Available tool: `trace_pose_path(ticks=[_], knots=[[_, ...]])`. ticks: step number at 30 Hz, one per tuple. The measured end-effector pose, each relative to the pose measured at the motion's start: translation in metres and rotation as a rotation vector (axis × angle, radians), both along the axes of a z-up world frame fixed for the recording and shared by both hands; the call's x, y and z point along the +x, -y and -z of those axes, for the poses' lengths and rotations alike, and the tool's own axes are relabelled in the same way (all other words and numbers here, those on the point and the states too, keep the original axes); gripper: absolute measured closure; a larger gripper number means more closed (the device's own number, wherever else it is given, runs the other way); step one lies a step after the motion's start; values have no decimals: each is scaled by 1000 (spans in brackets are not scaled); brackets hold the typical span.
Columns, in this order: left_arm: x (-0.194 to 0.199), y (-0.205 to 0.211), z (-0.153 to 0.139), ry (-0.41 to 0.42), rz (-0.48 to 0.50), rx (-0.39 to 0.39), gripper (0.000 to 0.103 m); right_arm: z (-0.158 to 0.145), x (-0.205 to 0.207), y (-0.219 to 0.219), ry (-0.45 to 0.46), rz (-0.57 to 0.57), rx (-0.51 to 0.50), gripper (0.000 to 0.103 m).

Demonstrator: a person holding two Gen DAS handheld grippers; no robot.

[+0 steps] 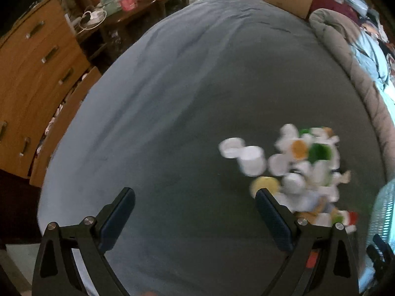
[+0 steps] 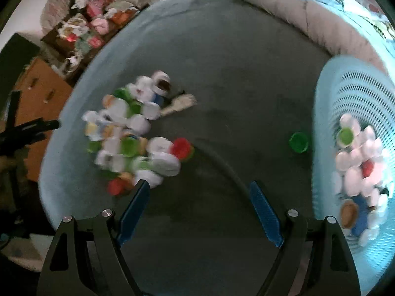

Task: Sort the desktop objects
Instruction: 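Move both open grippers back over the remaining cap heap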

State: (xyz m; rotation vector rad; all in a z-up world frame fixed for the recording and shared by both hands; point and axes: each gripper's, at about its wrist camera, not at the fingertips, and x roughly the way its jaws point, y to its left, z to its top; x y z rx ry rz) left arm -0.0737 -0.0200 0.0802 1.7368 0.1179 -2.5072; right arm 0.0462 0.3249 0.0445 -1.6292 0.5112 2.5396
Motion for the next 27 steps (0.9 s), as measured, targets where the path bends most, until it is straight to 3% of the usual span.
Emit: trace_pose_path(ticks=[4,11,14,20,21,24,27], knots=[[-4,12,29,-39,-5,4,3,18,-1,-10,-51,64,35,26],[-5,15,70,-52,-9,-8,0,33,16,-12,-79,49,55,25],[-1,12,70,-86,5,-36,0,38,22,-7,-85,37,51,24],[11,6,74,-158,-24,-65,0,44,29,2,-152,12,99,9],[13,4,74,-172,-28,-66,0,45,29,4,-166,1,111,2],[21,3,75,-218,-33,-70,0,50,33,19,-200,-20,200,1],[23,5,75,-233,-36,-64,0,47,36,17,-210,-22,191,1]])
